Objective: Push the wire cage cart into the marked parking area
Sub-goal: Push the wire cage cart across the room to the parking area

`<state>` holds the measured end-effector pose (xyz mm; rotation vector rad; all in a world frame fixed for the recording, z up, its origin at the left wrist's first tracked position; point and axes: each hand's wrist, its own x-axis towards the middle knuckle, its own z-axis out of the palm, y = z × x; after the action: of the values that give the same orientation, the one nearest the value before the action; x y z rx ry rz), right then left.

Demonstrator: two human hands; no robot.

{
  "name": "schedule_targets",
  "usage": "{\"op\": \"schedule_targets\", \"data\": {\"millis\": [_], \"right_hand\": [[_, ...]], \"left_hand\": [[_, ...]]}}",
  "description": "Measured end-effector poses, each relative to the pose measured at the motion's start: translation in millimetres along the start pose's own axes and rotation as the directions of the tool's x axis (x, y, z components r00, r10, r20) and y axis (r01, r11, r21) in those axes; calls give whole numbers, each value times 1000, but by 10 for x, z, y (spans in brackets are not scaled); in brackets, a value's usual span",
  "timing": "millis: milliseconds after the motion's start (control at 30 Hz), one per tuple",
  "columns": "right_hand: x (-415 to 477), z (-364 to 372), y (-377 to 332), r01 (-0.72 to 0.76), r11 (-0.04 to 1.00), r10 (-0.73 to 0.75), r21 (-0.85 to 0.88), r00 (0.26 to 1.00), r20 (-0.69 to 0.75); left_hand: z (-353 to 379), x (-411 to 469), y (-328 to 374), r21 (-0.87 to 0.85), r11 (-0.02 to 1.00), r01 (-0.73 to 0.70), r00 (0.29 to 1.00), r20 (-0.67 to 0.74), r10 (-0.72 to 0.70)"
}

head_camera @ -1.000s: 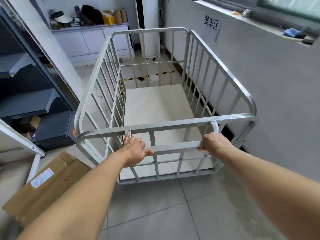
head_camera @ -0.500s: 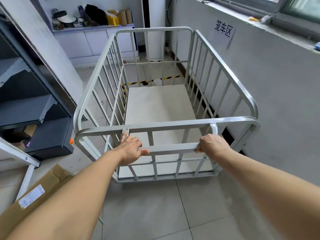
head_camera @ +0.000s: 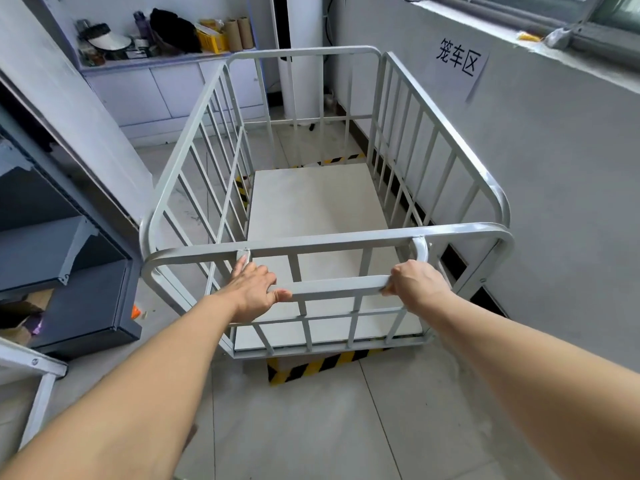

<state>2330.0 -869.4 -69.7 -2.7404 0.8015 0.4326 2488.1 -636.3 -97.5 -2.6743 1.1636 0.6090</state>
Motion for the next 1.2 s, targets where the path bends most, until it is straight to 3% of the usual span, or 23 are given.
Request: {"op": "schedule_targets", "data": {"millis": [300,500,633,800,1200], "right_hand": [[426,-88,-486,32,999,-32,-26,999,-34],[550,-14,-858,78,997,-78,10,996,-39],[587,3,-1011,68,997,-66,43,997,-38],[591,3,-1075,54,998,-53,20,998,-38],[757,-91,-1083,56,998,-58,-25,997,-55]], "left_hand": [[-139,386,-654,67,998,-19,1000,-8,20],[-205,345,-1027,47,998,46,999,21,-47],[-272,287,-1073,-28,993,112,992,52,-111],[-270,264,-964,-143,987,69,996,64,-60],[-290,478,-899,-132,984,120,993,21,-118]]}}
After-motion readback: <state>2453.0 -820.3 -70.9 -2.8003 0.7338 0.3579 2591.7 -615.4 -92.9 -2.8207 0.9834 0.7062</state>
